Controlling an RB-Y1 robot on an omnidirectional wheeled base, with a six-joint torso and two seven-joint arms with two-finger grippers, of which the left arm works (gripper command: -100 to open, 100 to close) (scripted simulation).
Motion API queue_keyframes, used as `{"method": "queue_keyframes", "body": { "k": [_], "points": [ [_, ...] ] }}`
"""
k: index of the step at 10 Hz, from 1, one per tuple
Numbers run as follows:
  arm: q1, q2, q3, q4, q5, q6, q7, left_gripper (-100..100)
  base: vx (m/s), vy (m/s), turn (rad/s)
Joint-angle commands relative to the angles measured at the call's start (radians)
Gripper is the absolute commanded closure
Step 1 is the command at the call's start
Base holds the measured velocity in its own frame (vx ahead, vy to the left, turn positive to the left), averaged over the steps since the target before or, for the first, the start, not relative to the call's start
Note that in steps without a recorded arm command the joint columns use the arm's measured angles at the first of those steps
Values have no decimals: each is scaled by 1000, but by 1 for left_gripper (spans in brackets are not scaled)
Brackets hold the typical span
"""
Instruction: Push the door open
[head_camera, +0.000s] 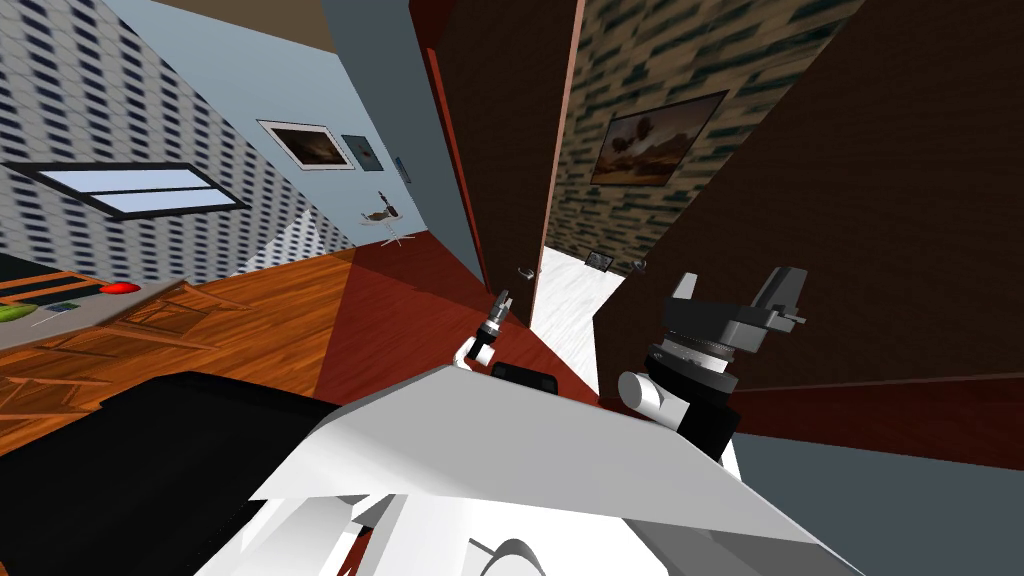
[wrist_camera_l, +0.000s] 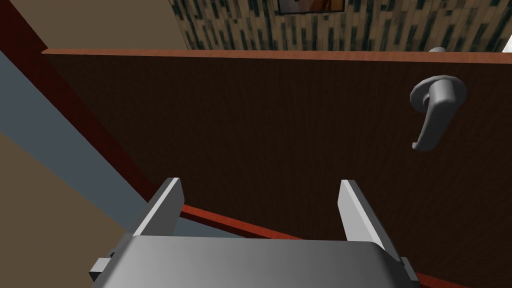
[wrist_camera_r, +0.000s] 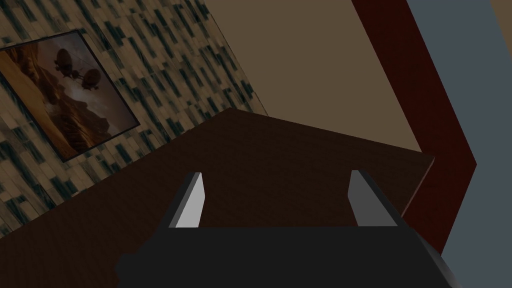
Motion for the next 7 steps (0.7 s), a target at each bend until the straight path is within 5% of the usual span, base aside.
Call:
{"method": "queue_keyframes", "body": {
  "k": [1, 7],
  "points": [
    [-22, -1, -12, 50, -4, -6, 3, -100, 83, 90, -19],
    [-94, -8, -58, 222, -19, -24, 13, -100, 90, 91, -20]
  ]
}}
